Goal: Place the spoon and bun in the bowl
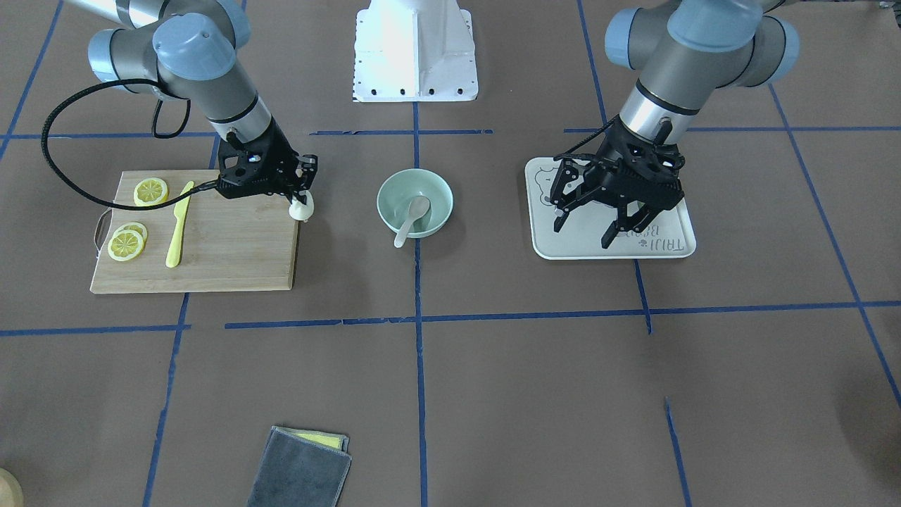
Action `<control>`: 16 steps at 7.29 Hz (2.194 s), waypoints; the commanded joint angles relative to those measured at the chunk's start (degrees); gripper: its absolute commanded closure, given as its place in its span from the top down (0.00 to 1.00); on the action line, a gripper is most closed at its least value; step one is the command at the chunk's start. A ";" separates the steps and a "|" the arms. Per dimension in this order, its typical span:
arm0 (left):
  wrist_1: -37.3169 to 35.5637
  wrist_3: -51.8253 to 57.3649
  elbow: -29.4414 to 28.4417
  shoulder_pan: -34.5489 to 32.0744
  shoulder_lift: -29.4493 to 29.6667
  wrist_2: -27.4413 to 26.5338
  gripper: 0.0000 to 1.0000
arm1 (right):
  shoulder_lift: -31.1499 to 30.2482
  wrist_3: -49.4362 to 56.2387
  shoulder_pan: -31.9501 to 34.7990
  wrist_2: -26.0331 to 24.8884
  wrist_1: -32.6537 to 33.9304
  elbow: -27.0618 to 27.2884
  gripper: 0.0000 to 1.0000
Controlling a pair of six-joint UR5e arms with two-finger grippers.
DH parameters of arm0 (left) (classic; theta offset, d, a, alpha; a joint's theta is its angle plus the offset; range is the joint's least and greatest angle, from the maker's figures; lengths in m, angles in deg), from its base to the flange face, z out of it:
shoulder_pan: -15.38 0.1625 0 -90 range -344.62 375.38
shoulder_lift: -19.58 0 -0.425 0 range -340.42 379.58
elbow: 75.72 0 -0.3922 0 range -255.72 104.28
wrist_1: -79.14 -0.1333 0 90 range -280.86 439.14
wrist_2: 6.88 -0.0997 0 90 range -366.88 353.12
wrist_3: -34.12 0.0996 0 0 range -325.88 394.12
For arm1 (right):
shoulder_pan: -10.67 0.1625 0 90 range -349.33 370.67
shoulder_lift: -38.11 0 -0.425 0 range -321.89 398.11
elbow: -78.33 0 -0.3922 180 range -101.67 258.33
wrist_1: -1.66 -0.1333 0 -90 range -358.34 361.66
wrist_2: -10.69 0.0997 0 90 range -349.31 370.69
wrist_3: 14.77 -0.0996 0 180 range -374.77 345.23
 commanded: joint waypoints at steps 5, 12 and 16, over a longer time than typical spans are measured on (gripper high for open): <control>0.29 0.33 2.99 -3.79 -3.52 3.22 0.77 | 14.83 -13.39 -5.48 -3.33 0.55 -5.86 0.48; 0.64 7.83 3.08 -4.14 -8.16 3.31 0.80 | 6.28 -10.51 -0.06 -1.33 0.55 -0.98 1.00; 0.73 30.74 2.12 -17.62 -16.93 9.50 0.99 | -11.84 16.59 20.12 12.19 1.16 3.80 1.00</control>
